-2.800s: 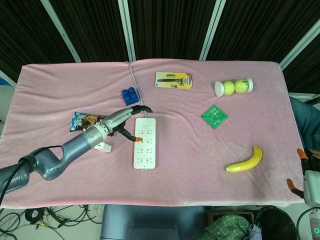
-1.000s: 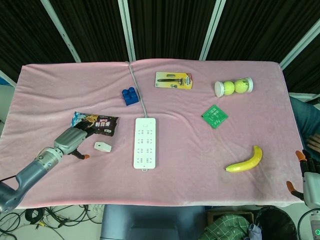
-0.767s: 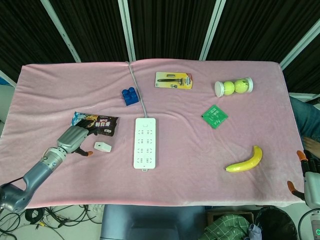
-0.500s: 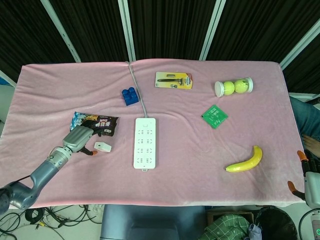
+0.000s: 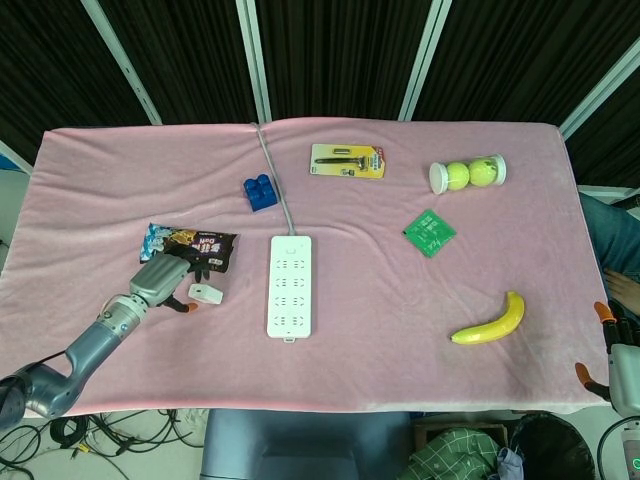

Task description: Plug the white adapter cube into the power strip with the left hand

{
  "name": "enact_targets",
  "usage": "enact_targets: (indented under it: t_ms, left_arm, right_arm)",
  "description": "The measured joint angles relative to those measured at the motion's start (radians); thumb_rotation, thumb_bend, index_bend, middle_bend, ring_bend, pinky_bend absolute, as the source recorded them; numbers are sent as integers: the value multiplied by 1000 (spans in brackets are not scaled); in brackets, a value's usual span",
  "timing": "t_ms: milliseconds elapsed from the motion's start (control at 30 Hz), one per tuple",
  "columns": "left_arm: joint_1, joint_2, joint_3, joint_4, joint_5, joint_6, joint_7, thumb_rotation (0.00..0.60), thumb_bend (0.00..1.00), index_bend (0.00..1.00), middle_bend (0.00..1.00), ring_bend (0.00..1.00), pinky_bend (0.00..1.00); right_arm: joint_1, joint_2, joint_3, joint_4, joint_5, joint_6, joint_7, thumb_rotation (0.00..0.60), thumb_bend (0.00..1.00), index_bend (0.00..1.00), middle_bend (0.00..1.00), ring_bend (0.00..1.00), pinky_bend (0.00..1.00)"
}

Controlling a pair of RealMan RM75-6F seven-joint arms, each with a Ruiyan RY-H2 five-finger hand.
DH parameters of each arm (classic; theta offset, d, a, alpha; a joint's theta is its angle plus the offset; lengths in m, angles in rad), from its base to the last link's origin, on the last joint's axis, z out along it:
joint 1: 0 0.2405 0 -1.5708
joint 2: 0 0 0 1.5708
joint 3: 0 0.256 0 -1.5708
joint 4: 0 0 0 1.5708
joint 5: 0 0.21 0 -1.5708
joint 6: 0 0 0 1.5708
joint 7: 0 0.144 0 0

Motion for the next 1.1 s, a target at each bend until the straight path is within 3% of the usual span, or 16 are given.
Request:
enact_targets:
  t_ms: [1100]
  left_arm:
    - [-16, -35, -3, 47, 3, -25, 0, 600, 223, 476, 492, 161, 114]
  right_arm:
    - [4, 7, -1, -12, 26, -13, -13, 600, 191, 0, 38, 134, 171]
